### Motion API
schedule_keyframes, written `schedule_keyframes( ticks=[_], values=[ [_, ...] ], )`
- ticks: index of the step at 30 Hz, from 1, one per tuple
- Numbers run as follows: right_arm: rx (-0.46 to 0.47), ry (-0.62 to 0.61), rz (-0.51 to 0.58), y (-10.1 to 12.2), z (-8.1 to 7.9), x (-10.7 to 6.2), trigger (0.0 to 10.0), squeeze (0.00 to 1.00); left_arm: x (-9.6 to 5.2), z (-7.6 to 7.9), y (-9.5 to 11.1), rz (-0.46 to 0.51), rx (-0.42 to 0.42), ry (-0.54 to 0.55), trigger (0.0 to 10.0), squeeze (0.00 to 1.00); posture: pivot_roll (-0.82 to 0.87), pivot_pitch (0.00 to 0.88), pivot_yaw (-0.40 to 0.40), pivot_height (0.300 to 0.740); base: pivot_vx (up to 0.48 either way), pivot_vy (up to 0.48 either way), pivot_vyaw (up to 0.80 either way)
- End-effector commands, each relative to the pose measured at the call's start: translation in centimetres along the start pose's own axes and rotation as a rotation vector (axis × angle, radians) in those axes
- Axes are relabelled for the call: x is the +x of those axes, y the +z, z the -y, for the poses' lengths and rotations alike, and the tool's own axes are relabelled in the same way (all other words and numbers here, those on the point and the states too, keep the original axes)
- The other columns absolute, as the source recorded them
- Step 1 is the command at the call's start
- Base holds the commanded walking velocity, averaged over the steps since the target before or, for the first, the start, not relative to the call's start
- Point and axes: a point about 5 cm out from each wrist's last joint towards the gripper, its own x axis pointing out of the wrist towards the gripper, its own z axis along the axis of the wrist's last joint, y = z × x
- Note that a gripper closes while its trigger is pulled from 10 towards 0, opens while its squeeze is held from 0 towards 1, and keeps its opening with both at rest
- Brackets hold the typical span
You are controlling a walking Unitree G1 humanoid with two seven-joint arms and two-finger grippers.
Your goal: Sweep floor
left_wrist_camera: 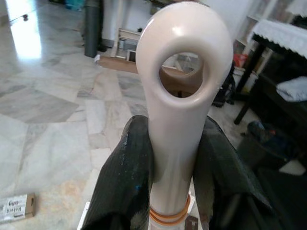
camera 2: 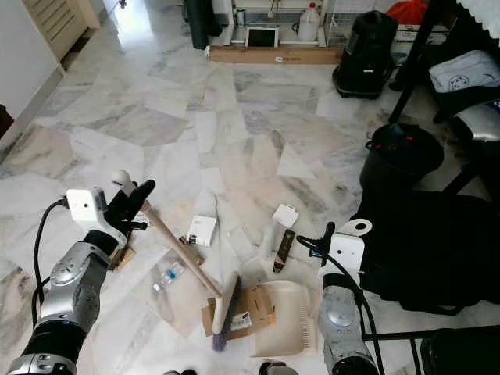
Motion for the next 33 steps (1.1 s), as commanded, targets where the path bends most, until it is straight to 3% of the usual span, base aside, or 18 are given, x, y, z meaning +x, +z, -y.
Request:
schedule_keyframes(
  ticks=[1, 5, 8, 19, 20, 26, 30, 33],
  values=[
    [-0.018, -0.009, -0.052, -0.9, 0.3, -0.4, 10.0, 0.0, 0.6, 0.1, 1.2, 0.069, -0.061, 0.013, 10.0, 0.0, -0.06, 0.17, 0.026, 0.74, 0.0, 0.0, 0.0],
    [-0.008, -0.004, -0.054, -0.8, 0.0, -0.2, 10.0, 0.0, 1.1, 0.5, 1.8, 0.122, -0.159, 0.033, 10.0, 0.0, -0.06, 0.162, 0.027, 0.74, 0.0, 0.0, 0.0],
    [-0.004, -0.003, -0.059, -0.8, -0.2, -0.2, 10.0, 0.0, 1.3, 0.9, 2.6, 0.152, -0.178, 0.024, 10.0, 0.0, -0.05, 0.161, 0.03, 0.74, 0.0, 0.0, 0.0],
    [0.009, -0.006, -0.079, -1.1, -0.4, -0.3, 10.0, 0.0, -0.2, 0.3, 7.7, 0.232, 0.031, -0.014, 10.0, 0.0, -0.02, 0.163, 0.041, 0.74, 0.0, 0.0, 0.0],
    [0.011, -0.004, -0.083, -1.2, -0.5, -0.3, 10.0, 0.0, -0.5, 0.3, 8.2, 0.223, 0.085, -0.028, 10.0, 0.0, -0.02, 0.163, 0.041, 0.74, 0.0, 0.0, 0.0],
    [0.017, 0.002, -0.088, -1.2, -0.7, -0.2, 10.0, 0.0, -0.9, 0.6, 7.7, 0.162, 0.162, -0.068, 10.0, 0.0, -0.01, 0.162, 0.046, 0.74, 0.0, 0.0, 0.0],
    [0.022, 0.0, -0.083, -1.0, -0.8, -0.1, 10.0, 0.0, -1.7, 0.8, 5.2, 0.056, 0.26, -0.1, 10.0, 0.0, -0.02, 0.162, 0.049, 0.74, 0.0, 0.0, 0.0],
    [0.023, -0.003, -0.082, -1.0, -0.7, 0.0, 10.0, 0.0, -2.2, 0.9, 4.3, 0.017, 0.274, -0.109, 10.0, 0.0, -0.02, 0.162, 0.049, 0.74, 0.0, 0.0, 0.0]
  ],
)
